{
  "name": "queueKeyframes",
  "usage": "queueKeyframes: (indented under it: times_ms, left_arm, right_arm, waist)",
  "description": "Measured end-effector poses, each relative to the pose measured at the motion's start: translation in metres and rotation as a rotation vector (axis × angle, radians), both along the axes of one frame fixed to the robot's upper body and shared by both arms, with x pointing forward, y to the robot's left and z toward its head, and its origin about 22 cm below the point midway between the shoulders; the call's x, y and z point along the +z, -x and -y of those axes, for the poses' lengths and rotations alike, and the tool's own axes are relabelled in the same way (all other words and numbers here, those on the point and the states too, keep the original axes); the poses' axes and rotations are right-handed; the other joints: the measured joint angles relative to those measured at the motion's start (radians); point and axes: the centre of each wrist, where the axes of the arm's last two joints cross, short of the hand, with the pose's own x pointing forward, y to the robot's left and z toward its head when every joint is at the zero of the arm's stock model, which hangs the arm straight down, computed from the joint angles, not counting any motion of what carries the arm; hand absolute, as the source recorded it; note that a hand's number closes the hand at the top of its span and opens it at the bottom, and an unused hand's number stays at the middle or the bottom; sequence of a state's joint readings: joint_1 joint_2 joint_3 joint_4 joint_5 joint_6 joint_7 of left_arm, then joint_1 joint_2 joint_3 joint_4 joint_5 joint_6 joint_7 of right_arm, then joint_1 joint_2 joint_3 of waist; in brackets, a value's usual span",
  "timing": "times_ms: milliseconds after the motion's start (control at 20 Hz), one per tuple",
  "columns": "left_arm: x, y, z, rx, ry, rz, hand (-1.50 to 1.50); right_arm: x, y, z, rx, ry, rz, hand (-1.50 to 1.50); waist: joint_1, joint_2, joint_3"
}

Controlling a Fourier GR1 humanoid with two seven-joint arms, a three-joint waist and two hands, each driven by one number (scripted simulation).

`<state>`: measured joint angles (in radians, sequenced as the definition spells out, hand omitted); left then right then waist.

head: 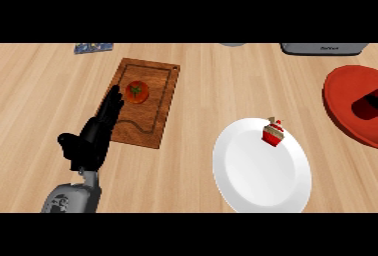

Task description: Pick the can from the plate and place it in the bowl

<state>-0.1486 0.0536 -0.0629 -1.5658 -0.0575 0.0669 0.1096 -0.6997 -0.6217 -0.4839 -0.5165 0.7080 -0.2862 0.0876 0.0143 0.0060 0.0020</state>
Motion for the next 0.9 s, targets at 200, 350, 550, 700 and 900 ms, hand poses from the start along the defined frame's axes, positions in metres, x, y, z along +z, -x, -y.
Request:
queueKeyframes:
  times_ms: [200,350,550,700,900]
  left_arm:
    - [-0.006,0.000,-0.004,-0.002,0.002,0.001,0.00]
    - [-0.006,-0.001,-0.006,0.005,0.001,0.001,0.00]
    - [-0.002,0.000,-0.006,0.008,0.006,-0.002,0.00]
    - [-0.003,-0.005,-0.004,0.009,0.002,-0.002,0.00]
    - [-0.001,0.004,-0.011,0.020,0.005,-0.006,0.00]
  right_arm:
    - [0.000,0.006,0.011,0.055,-0.051,0.109,-1.50]
    - [0.009,0.005,0.014,0.065,-0.053,0.230,-1.50]
    - [0.019,0.008,0.017,0.045,-0.066,0.360,-1.50]
    - [0.024,0.014,0.024,0.019,-0.110,0.426,-1.50]
    - [0.031,0.028,0.035,-0.002,-0.192,0.478,-1.50]
  waist:
    - [0.001,0.001,0.000]
    - [-0.002,-0.001,0.000]
    - [-0.010,-0.005,-0.001]
    - [-0.014,-0.006,-0.002]
    - [-0.018,-0.009,-0.002]
